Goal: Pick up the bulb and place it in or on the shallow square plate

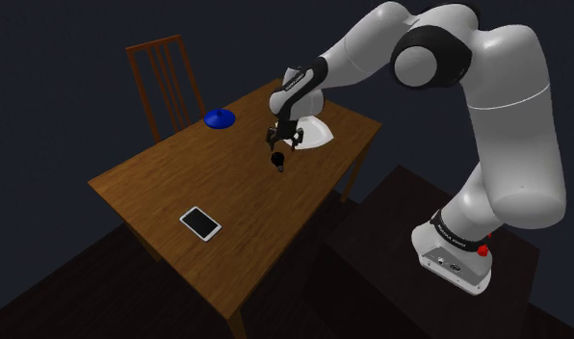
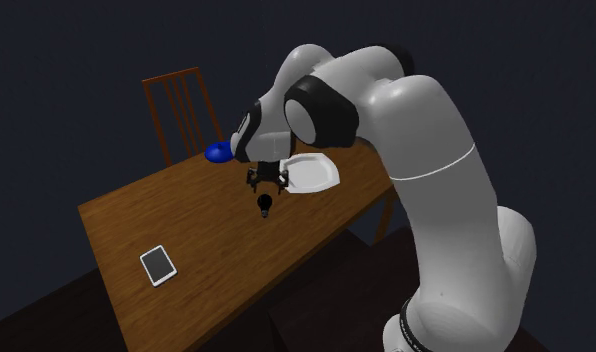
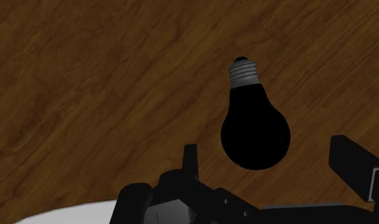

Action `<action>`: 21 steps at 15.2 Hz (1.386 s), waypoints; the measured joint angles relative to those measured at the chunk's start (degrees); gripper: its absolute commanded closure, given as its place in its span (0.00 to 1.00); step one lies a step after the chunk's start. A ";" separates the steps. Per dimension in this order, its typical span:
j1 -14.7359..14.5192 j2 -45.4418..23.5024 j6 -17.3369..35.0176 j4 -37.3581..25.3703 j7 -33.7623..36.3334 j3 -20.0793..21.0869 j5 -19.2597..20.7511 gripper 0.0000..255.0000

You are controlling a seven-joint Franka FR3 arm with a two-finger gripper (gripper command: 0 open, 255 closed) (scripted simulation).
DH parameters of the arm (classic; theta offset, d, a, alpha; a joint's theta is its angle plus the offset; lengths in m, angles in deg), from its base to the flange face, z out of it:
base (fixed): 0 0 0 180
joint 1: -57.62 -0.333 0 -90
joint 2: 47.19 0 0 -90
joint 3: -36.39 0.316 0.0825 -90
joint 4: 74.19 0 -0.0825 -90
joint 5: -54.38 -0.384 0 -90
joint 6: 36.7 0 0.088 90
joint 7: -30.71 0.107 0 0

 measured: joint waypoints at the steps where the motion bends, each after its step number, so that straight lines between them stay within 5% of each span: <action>1: 1.50 -2.68 -2.42 -3.02 -0.57 1.22 -0.90 0.00; 4: 3.11 -5.87 -5.26 -6.78 -1.06 2.46 -1.71 0.00; 16: 3.67 -10.31 -3.20 -8.93 -1.79 3.85 -2.93 0.00; 17: 3.67 -10.31 -3.20 -8.93 -1.79 3.85 -2.93 1.00; 21: 3.67 -10.32 -3.21 -8.95 -1.78 3.85 -2.93 1.00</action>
